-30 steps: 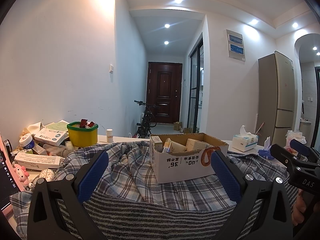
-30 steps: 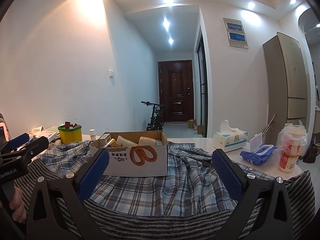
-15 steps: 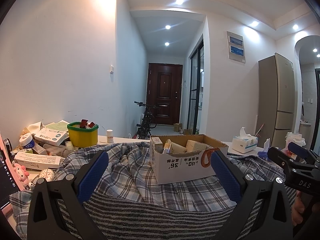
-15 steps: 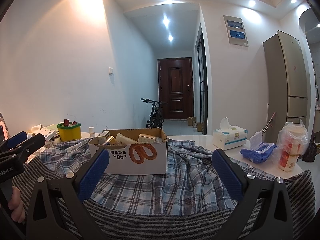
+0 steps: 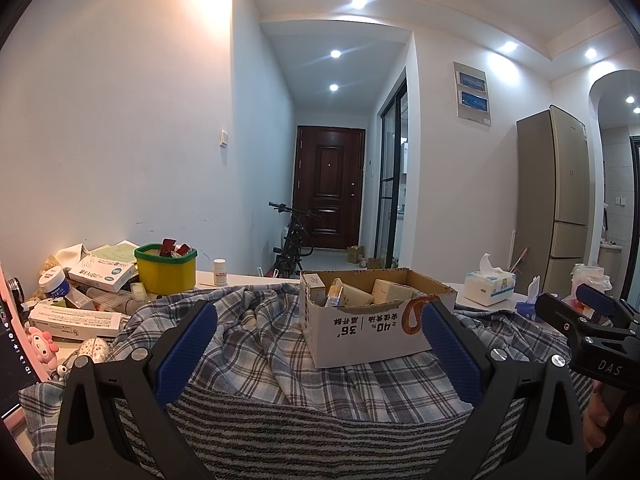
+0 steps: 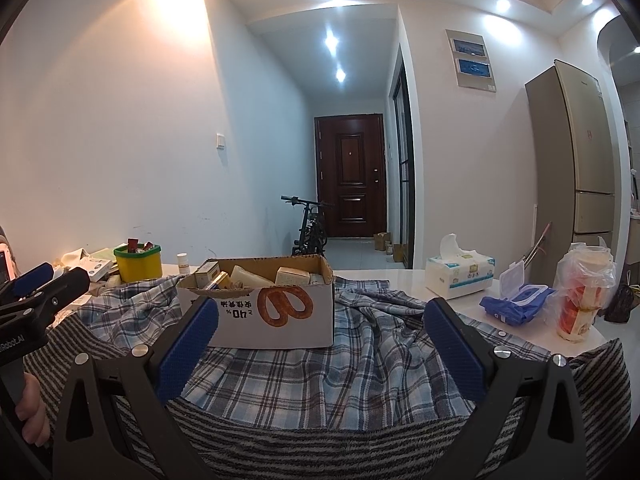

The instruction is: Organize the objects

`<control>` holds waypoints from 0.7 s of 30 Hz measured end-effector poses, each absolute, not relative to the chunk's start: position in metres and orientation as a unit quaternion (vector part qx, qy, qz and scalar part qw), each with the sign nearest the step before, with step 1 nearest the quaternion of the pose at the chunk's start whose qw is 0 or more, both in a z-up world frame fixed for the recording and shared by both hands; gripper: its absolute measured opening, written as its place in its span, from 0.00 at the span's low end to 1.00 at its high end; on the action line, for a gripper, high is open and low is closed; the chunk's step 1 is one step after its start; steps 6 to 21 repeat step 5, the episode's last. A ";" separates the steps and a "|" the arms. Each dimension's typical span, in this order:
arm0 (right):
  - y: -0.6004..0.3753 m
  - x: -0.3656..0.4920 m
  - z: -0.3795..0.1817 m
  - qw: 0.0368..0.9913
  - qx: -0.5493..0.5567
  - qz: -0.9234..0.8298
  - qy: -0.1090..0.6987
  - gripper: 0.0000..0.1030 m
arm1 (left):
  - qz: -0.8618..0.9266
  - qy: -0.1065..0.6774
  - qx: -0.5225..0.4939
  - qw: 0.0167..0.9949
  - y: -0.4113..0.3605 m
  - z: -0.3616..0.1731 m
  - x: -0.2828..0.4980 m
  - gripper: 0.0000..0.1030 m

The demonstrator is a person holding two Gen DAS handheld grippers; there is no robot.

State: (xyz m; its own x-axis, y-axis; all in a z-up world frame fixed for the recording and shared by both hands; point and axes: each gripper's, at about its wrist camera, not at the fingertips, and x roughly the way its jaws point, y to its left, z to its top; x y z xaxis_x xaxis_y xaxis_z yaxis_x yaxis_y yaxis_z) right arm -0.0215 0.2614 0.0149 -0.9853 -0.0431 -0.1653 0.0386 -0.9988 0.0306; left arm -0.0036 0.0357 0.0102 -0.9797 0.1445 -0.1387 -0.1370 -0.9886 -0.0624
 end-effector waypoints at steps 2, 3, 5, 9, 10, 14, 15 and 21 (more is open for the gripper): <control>0.261 -0.021 0.015 0.020 0.083 -0.996 -0.014 1.00 | 0.995 -0.026 -0.071 0.071 0.036 0.010 -0.003 1.00; 0.261 -0.022 0.015 0.020 0.083 -0.996 -0.013 1.00 | 0.995 -0.025 -0.071 0.071 0.036 0.010 -0.003 1.00; 0.261 -0.022 0.016 0.020 0.082 -0.996 -0.013 1.00 | 0.995 -0.025 -0.072 0.071 0.036 0.010 -0.004 1.00; 0.261 -0.022 0.016 0.020 0.082 -0.996 -0.013 1.00 | 0.995 -0.025 -0.072 0.071 0.036 0.010 -0.004 1.00; 0.261 -0.022 0.016 0.020 0.082 -0.996 -0.013 1.00 | 0.995 -0.025 -0.072 0.071 0.036 0.010 -0.004 1.00; 0.261 -0.022 0.016 0.020 0.082 -0.996 -0.013 1.00 | 0.995 -0.025 -0.072 0.071 0.036 0.010 -0.004 1.00; 0.261 -0.022 0.016 0.020 0.082 -0.996 -0.013 1.00 | 0.995 -0.025 -0.072 0.071 0.036 0.010 -0.004 1.00; 0.261 -0.022 0.016 0.020 0.082 -0.996 -0.013 1.00 | 0.995 -0.025 -0.072 0.071 0.036 0.010 -0.004 1.00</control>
